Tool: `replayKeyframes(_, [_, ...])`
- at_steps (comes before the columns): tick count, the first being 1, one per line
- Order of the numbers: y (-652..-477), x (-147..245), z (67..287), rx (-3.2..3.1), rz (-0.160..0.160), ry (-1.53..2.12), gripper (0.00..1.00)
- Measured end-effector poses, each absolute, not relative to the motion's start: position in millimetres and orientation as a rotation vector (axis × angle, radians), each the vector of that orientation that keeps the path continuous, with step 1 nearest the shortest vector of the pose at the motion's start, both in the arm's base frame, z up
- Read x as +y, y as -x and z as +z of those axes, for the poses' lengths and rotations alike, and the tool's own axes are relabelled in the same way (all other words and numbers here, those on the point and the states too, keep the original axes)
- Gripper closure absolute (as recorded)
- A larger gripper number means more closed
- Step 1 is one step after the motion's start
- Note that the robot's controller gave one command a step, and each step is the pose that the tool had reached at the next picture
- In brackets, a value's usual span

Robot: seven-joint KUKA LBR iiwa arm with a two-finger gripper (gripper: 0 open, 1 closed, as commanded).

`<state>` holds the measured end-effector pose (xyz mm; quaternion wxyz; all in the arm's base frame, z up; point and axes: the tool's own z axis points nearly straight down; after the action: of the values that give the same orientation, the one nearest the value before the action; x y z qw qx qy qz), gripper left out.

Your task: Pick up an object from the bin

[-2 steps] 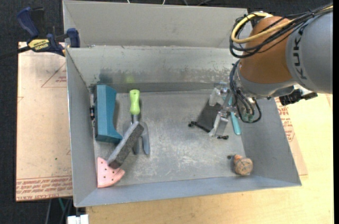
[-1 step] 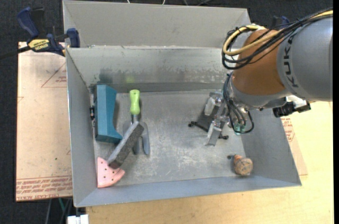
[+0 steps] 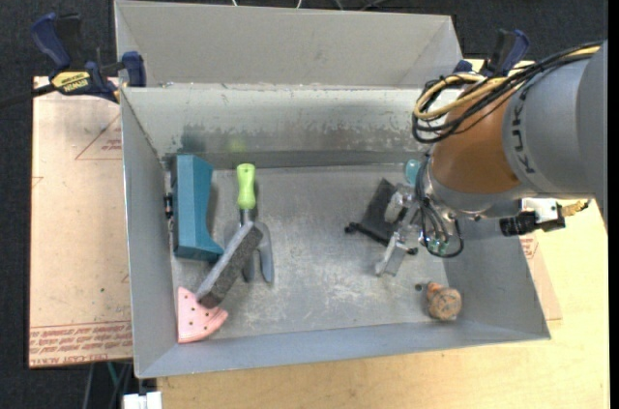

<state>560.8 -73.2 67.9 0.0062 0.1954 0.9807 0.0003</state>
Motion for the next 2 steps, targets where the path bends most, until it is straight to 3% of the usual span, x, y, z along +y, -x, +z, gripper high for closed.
replayKeyframes(1, [-573.2, -92.2, 70.2, 2.996, 0.011, -0.879, 1.00])
replayKeyframes(2, [-573.2, -92.2, 70.2, 2.997, 0.011, -0.879, 1.00])
